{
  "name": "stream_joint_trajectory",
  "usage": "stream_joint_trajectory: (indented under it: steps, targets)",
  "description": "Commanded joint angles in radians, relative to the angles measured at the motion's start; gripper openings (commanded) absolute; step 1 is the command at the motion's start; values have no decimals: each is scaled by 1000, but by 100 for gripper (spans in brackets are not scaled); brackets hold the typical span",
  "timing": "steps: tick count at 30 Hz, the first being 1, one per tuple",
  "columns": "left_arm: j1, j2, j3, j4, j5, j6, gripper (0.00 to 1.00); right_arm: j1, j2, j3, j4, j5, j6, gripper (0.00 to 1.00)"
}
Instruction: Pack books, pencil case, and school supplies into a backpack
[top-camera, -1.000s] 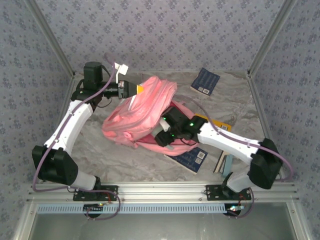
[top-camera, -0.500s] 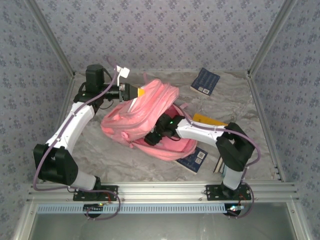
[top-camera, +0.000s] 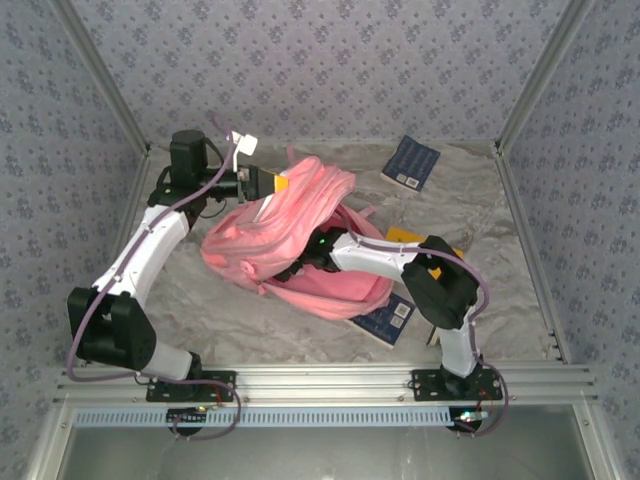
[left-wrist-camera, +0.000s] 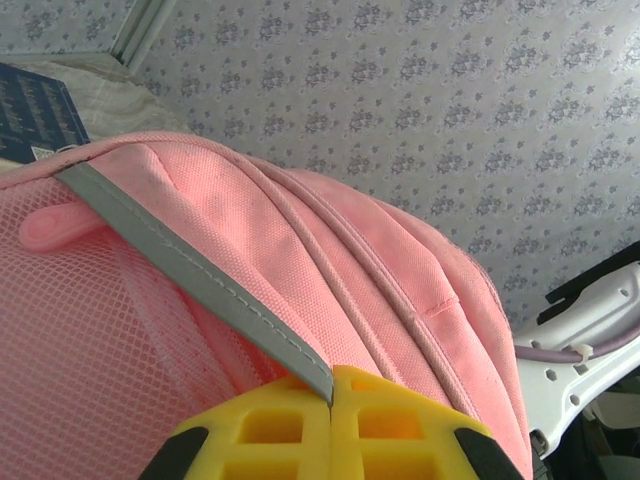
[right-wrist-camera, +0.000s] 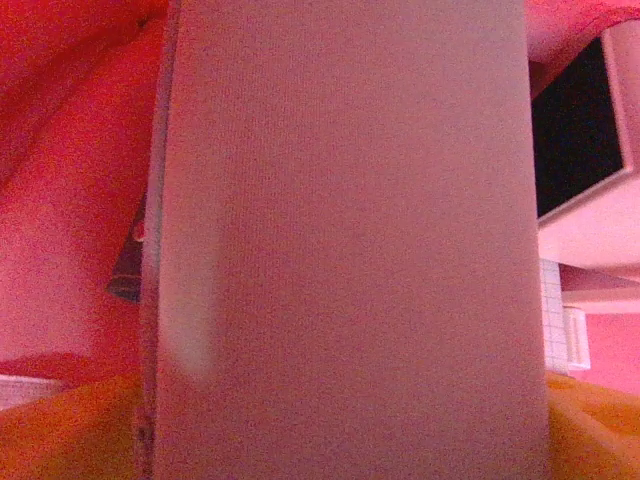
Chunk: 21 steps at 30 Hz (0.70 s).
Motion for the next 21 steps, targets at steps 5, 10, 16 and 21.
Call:
stream_joint_trajectory:
  steps: [5, 10, 16, 21]
  targets:
    - [26, -42, 4, 97, -31, 43, 0, 5, -225, -170, 76, 70, 3, 93]
    - [41, -51, -9, 110, -54, 36, 0, -11, -375, -319, 136, 92, 65, 92]
    - [48, -65, -34, 114, -117, 40, 0, -34, -551, -443, 157, 144, 138, 86]
    - [48, -97, -54, 103, -185, 58, 0, -49, -678, -514, 140, 196, 136, 82]
